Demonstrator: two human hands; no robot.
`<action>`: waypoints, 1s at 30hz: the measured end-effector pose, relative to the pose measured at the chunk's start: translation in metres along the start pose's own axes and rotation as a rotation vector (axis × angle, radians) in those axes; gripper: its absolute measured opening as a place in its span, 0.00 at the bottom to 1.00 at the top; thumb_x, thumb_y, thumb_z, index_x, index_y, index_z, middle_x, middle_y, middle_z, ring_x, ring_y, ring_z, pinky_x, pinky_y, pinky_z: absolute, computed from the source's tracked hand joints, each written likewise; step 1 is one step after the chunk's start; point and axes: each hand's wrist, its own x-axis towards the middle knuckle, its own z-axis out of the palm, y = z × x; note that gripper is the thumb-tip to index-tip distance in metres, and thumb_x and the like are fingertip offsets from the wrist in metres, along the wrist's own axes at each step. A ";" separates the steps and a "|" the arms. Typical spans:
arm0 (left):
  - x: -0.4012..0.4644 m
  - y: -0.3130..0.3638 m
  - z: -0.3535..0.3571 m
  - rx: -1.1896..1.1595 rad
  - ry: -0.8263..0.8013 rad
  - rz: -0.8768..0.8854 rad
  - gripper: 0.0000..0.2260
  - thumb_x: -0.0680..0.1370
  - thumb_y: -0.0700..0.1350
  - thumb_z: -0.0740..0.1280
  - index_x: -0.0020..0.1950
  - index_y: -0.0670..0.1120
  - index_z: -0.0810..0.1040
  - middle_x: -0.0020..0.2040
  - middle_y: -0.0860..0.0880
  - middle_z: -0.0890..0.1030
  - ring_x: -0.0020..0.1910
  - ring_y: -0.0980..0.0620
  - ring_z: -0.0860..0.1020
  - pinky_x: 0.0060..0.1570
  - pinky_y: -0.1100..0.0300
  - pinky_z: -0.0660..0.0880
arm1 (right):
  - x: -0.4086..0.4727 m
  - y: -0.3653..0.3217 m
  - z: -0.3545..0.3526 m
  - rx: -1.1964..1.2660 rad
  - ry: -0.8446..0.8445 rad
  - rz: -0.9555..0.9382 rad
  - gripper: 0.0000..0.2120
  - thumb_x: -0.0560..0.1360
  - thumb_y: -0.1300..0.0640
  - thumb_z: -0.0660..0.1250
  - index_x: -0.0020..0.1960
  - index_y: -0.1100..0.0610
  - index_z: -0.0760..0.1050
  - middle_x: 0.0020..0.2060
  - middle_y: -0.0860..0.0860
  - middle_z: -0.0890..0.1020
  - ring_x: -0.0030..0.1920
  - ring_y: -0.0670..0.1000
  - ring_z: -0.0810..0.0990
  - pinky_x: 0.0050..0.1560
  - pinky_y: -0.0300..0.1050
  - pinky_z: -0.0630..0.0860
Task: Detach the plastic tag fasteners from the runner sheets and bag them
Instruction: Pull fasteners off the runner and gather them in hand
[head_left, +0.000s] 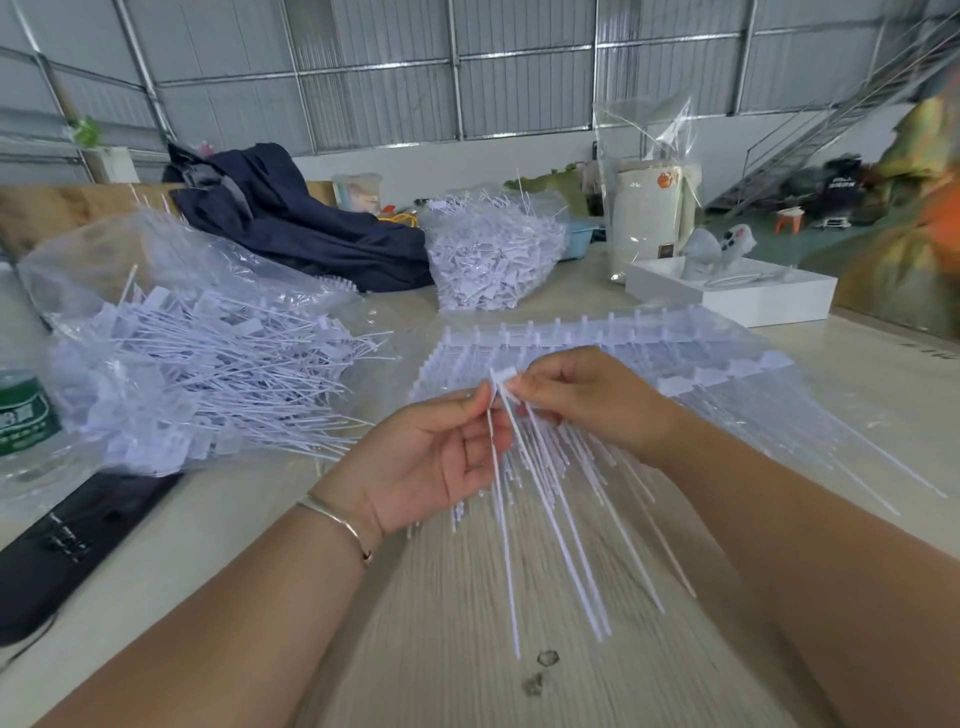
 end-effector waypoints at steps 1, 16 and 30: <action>0.000 0.001 0.000 -0.021 0.008 0.007 0.04 0.71 0.44 0.72 0.44 0.46 0.82 0.39 0.48 0.80 0.33 0.55 0.78 0.34 0.63 0.76 | 0.001 0.000 -0.002 -0.027 0.057 -0.027 0.34 0.68 0.35 0.66 0.39 0.70 0.74 0.28 0.52 0.70 0.28 0.44 0.66 0.33 0.34 0.64; 0.000 0.010 -0.005 0.255 0.265 0.131 0.18 0.77 0.39 0.66 0.26 0.49 0.76 0.24 0.55 0.59 0.20 0.58 0.55 0.24 0.65 0.51 | 0.001 0.012 -0.011 0.288 0.138 0.004 0.04 0.70 0.62 0.75 0.44 0.60 0.85 0.33 0.46 0.85 0.34 0.38 0.81 0.37 0.26 0.72; 0.005 0.005 -0.005 1.066 0.649 0.380 0.08 0.69 0.42 0.76 0.42 0.43 0.79 0.36 0.50 0.78 0.34 0.51 0.75 0.35 0.59 0.69 | 0.005 0.015 -0.006 0.000 0.165 0.038 0.14 0.73 0.52 0.73 0.37 0.63 0.79 0.27 0.48 0.74 0.31 0.43 0.71 0.37 0.34 0.66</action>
